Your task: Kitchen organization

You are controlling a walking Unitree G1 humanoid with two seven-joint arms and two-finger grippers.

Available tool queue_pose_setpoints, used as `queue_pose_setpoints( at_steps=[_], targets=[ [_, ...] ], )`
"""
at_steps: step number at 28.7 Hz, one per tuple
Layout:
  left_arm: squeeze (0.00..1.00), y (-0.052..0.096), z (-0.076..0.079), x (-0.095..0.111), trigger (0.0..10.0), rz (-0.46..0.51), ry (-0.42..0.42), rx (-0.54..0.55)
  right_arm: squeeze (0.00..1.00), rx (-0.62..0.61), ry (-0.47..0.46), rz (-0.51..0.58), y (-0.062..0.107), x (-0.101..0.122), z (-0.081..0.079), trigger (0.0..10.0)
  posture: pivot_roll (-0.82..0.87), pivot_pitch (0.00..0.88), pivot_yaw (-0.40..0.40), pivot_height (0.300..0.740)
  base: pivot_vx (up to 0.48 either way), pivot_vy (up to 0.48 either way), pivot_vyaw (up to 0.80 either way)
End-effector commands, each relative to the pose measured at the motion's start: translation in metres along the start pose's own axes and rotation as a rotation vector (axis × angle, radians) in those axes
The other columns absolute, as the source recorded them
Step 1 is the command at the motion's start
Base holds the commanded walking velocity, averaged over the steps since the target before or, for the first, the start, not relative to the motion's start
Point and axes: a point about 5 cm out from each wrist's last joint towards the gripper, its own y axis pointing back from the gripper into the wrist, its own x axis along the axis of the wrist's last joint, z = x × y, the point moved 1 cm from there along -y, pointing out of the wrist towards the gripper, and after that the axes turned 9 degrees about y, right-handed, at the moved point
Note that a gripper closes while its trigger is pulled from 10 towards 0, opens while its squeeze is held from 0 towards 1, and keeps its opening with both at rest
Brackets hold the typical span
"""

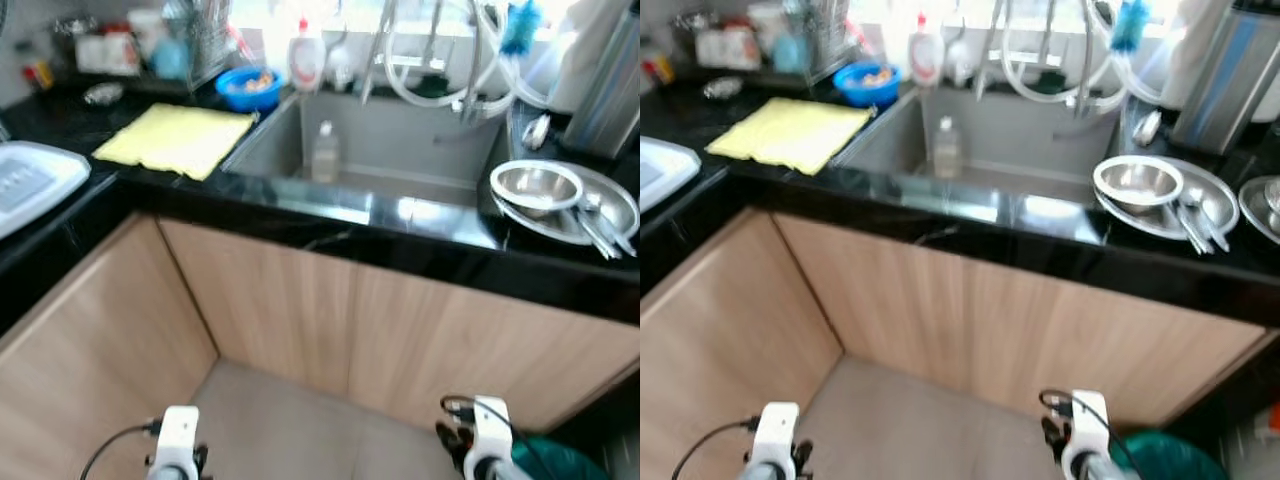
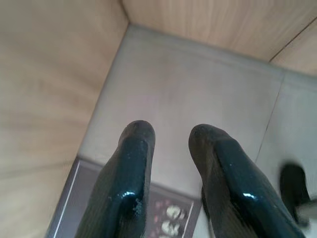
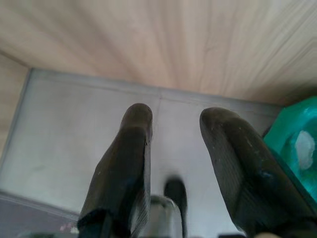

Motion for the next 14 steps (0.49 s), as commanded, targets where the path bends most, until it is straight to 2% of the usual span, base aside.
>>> queue_pose_setpoints(
  at_steps=[1,14],
  targets=[
    [0.0,0.0008,0.0031,-0.0048,10.0,-0.01,-0.001,-0.009,0.0,-0.013,0.007,0.0,0.0007,0.0021,0.0053,10.0,-0.07,0.0,0.035,0.74,0.0,0.0,0.0],
    [0.0,0.0014,0.0013,-0.004,10.0,0.005,0.01,-0.007,0.0,0.0,0.005,-0.009,0.0004,0.0023,0.005,10.0,-0.07,0.0,0.032,0.74,0.0,0.0,-0.75]
  ],
)
